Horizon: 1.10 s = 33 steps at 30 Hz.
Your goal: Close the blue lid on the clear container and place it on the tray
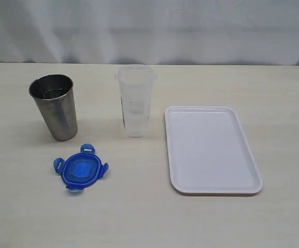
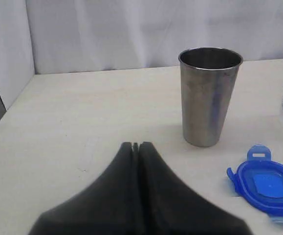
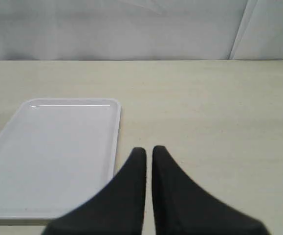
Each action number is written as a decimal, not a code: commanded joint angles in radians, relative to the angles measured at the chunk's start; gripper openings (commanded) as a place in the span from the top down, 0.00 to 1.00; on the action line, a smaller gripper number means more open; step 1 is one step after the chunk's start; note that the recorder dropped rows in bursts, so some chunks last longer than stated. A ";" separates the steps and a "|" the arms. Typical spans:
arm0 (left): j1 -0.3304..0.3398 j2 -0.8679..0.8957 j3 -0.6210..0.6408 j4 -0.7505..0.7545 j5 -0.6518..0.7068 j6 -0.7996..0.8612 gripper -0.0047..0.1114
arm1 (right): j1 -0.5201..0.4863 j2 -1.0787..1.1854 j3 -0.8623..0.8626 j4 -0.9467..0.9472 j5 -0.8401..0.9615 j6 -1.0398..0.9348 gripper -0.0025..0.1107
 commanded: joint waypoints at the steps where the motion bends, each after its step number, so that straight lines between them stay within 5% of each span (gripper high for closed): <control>1: 0.002 -0.002 0.003 -0.044 -0.129 -0.002 0.96 | -0.006 -0.004 0.004 0.000 -0.010 0.000 0.94; 4: 0.002 -0.002 0.003 -0.178 -0.215 -0.005 0.96 | -0.006 -0.004 0.004 0.000 -0.010 0.000 0.94; 13: 0.002 -0.002 0.003 -0.155 -0.637 -0.166 0.96 | -0.006 -0.004 0.004 0.000 -0.010 0.000 0.94; 15: 0.002 -0.002 0.003 -0.092 -0.699 -0.202 0.87 | -0.006 -0.004 0.004 0.000 -0.010 0.000 0.94; 18: 0.002 0.053 0.003 0.041 -0.827 -0.298 0.51 | -0.006 -0.004 0.004 0.000 -0.010 0.000 0.94; 20: 0.002 0.145 0.003 0.074 -0.910 -0.294 0.27 | -0.006 -0.004 0.004 0.000 -0.010 0.000 0.94; 21: 0.002 0.185 0.000 0.087 -0.951 -0.294 0.23 | -0.006 -0.004 0.004 0.000 -0.010 0.000 0.94; 27: 0.002 0.698 -0.110 0.260 -1.086 -0.284 0.22 | -0.006 -0.004 0.004 0.000 -0.010 0.000 0.94; 33: 0.002 1.069 -0.112 0.261 -1.263 -0.144 0.22 | -0.006 -0.004 0.004 0.000 -0.010 0.000 0.94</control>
